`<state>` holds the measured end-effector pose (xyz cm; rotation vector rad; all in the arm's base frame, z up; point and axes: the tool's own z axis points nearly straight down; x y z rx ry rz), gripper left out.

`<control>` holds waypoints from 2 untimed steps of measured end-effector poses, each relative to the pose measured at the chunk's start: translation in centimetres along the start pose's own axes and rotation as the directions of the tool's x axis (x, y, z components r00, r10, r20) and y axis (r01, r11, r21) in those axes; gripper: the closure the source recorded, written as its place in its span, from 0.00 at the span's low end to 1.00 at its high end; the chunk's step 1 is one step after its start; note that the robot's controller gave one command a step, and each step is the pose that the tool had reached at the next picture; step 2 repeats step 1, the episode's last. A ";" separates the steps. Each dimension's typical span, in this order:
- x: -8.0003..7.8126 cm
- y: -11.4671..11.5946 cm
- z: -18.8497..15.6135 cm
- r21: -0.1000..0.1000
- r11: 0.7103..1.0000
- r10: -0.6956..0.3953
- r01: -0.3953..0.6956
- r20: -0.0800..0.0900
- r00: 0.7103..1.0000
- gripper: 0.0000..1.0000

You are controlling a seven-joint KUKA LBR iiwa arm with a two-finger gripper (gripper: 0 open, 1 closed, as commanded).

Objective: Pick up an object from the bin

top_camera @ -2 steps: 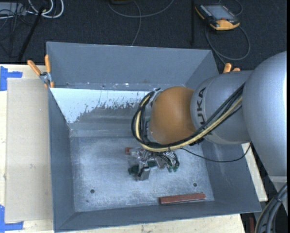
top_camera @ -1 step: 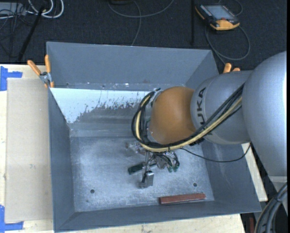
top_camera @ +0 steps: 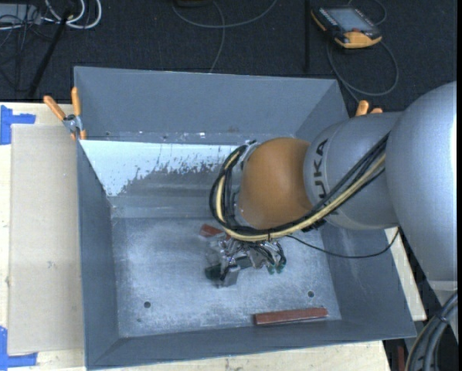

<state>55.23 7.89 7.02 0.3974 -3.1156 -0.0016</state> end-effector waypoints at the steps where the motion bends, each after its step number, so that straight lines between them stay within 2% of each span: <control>1: -1.1 1.1 -13.6 0.001 1.000 0.005 -0.005 0.010 1.000 1.00; 2: -1.1 1.1 -13.6 0.001 1.000 0.005 -0.005 0.010 1.000 1.00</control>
Offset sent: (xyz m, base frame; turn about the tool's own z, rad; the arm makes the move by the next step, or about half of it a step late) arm 0.0060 0.0132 0.1318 0.0054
